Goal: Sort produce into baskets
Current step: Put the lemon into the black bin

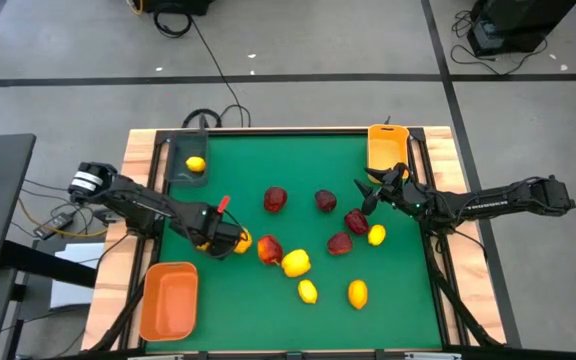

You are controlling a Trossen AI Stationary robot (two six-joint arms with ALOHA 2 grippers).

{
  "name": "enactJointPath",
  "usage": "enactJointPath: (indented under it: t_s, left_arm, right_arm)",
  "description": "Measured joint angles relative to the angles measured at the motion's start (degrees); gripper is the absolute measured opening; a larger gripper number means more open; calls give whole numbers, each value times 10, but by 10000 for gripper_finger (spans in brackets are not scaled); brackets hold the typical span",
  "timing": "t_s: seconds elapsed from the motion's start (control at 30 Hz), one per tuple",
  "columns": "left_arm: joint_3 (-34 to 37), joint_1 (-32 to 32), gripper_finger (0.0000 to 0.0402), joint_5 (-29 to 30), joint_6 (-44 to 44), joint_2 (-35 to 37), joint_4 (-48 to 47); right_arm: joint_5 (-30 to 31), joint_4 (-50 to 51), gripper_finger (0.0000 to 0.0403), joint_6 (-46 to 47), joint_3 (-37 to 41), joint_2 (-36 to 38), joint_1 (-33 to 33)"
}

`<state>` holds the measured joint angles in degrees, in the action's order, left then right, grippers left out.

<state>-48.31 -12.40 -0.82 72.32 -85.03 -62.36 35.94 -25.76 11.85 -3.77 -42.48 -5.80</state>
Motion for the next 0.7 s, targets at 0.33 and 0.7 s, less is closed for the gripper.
enactJointPath:
  t_s: [0.33,0.7]
  left_arm:
    - [13,0,273,27,-105,0,13]
    - [-52,49,247,106,-181,8,-86]
  right_arm:
    - [-12,-1,266,2,0,0,0]
    - [-44,-2,266,2,0,0,0]
